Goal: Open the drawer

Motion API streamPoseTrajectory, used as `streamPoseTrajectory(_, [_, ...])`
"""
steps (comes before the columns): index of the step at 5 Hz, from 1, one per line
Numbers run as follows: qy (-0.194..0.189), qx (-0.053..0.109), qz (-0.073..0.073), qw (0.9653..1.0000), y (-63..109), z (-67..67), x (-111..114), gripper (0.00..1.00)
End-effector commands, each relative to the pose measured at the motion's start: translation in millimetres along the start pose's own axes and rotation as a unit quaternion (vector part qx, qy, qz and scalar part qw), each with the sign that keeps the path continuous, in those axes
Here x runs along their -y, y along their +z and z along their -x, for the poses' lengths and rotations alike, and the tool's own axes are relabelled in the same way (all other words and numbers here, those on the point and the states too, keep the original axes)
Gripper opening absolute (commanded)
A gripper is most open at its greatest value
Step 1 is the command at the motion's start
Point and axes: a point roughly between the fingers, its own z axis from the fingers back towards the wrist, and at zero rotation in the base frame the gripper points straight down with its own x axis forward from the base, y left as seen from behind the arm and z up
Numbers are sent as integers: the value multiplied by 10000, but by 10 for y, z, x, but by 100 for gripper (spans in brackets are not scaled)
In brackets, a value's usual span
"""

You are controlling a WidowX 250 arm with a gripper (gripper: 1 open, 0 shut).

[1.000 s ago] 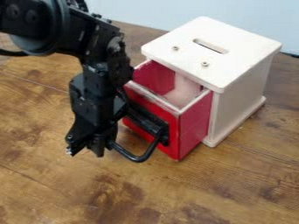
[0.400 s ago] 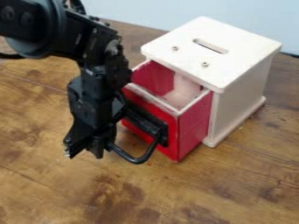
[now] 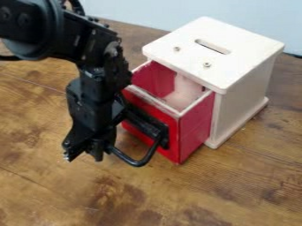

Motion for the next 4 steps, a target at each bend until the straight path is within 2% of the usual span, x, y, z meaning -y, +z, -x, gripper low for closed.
streamPoseTrajectory(1, [538,8,-604,9967,-57,-223,-458,0])
streamPoseTrajectory(4, [484,2,-687,9965,-50,-257,-563,0])
